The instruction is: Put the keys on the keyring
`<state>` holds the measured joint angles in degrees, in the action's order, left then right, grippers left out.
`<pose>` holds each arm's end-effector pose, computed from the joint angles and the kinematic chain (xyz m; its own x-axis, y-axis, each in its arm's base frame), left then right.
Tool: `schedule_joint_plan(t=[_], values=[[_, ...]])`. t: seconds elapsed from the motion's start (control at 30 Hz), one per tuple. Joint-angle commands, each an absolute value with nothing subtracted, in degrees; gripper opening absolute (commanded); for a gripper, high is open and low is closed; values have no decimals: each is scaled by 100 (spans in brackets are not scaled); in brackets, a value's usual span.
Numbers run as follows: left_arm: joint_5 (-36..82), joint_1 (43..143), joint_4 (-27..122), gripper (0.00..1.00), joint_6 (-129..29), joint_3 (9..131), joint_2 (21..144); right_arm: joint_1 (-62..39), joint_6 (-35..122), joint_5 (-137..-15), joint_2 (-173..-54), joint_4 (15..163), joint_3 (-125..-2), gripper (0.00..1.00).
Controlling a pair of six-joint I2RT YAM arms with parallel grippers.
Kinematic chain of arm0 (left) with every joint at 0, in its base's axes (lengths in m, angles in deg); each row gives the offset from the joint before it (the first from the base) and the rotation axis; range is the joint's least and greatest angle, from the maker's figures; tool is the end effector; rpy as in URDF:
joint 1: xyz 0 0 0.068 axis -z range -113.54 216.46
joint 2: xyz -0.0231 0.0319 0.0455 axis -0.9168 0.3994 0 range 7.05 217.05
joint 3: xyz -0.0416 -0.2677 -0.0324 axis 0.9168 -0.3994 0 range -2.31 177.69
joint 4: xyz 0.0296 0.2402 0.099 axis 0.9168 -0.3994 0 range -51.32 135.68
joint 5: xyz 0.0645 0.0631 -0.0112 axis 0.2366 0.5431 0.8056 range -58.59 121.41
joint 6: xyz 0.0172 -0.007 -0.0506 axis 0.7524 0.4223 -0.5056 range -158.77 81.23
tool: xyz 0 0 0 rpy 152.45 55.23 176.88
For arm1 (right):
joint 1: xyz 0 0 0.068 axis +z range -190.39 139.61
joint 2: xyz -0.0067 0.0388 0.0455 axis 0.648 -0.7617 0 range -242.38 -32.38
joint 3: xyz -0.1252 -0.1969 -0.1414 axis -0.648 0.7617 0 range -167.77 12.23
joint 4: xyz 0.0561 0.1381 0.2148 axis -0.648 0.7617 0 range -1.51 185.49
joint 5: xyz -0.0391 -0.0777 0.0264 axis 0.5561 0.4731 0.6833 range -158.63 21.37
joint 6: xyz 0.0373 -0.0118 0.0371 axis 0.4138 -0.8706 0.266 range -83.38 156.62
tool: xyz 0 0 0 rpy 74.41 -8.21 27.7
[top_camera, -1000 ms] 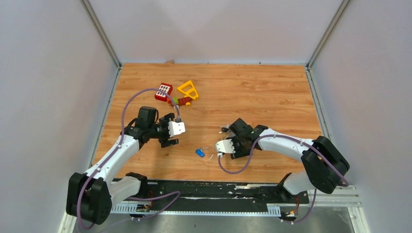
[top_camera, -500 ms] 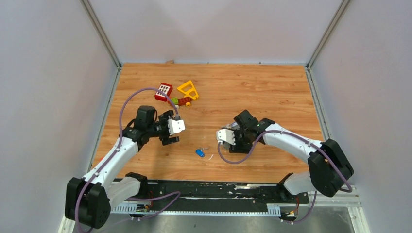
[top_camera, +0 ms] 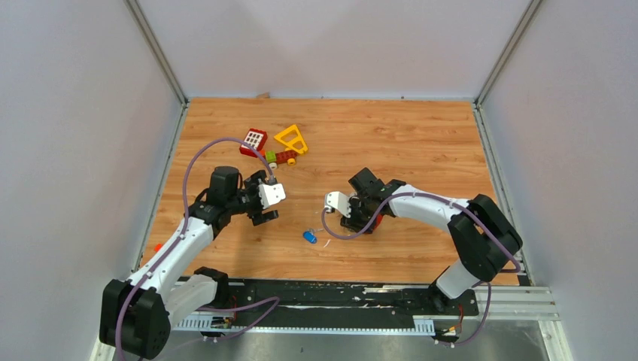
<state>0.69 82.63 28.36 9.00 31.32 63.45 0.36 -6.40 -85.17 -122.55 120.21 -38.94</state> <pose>0.1899 -0.0740 0.2265 0.0394 0.6514 -0.7577 0.8712 0.3490 0.3453 0.2091 0.1935 0.1679 -0.0472 -0.9041 -0.4248 -0.9974 0.0657 -0.0289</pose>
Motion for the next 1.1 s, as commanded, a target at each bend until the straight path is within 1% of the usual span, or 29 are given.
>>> schedule_joint_plan(t=[0.0,0.2,0.5,0.63,0.7,0.87,0.97,1.07], values=[[43,8298,3028,91,784,3090,6242,68,-678,-8108,-12336,11753,-3978,36],[55,8298,2995,91,896,3066,6181,29,-1005,-7582,-12104,11808,-3455,31],[21,8298,2877,91,1029,3071,6133,-409,-1643,-6981,-11517,11918,-2916,30],[11,8299,2870,91,1062,3046,6078,-913,-1697,-6870,-11576,11790,-3099,29],[3,8301,2847,91,1062,3041,6075,-1133,-1657,-6510,-11719,11752,-3272,29],[34,8306,2720,91,1193,3038,5999,-1699,-1615,-6105,-11931,11624,-3624,29],[62,8298,2703,91,1229,3030,5971,-1772,-1464,-6546,-11776,11894,-3788,32],[81,8301,2703,91,1187,3014,5961,-1769,-1138,-7695,-11526,12367,-3952,39]])
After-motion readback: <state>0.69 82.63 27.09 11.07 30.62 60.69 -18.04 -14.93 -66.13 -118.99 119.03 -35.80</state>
